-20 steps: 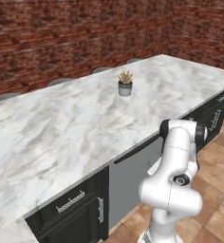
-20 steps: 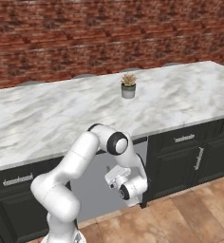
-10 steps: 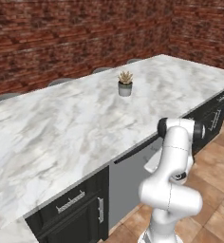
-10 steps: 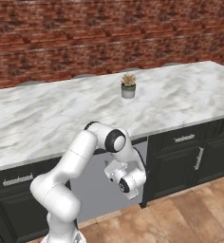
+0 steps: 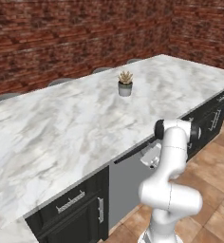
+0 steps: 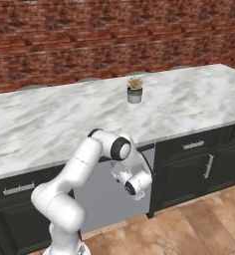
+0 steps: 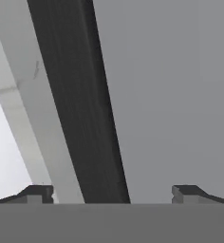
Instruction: Open the dishwasher door and pull out the top rack.
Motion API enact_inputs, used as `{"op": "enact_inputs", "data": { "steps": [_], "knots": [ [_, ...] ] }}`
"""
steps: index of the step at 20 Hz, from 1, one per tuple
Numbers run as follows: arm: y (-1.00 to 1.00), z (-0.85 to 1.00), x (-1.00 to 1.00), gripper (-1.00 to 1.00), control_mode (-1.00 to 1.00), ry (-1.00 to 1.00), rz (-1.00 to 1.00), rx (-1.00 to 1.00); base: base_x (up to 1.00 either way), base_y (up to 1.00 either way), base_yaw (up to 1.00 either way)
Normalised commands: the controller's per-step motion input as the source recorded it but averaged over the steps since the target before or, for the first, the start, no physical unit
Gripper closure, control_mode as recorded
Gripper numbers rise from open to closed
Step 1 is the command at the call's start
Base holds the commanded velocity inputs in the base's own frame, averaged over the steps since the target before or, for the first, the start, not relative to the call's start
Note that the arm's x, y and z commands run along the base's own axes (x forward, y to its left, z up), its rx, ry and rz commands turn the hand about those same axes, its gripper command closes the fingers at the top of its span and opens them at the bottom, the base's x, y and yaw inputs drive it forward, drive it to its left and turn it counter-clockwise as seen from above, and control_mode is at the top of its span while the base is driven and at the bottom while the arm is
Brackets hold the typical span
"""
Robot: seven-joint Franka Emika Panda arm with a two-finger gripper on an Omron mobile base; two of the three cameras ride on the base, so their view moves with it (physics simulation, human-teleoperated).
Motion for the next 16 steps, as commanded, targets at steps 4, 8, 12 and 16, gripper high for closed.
{"op": "enact_inputs", "data": {
  "steps": [4, 8, 12, 16],
  "knots": [
    [0.0, -0.06, 0.59, -1.0, -1.0, 0.0, -0.09, -0.03, 0.0, 0.0, 0.0],
    [0.02, -0.13, 0.46, -1.0, -1.0, -0.01, -0.08, -0.04, 0.0, 0.0, 0.0],
    [0.0, -0.05, 0.23, -1.0, -1.0, -0.04, -0.06, -0.02, 0.0, 0.0, 0.0],
    [0.0, 0.19, 0.01, -1.0, -1.0, -0.1, -0.02, 0.0, 0.0, 0.0, 0.0]
  ]
}}
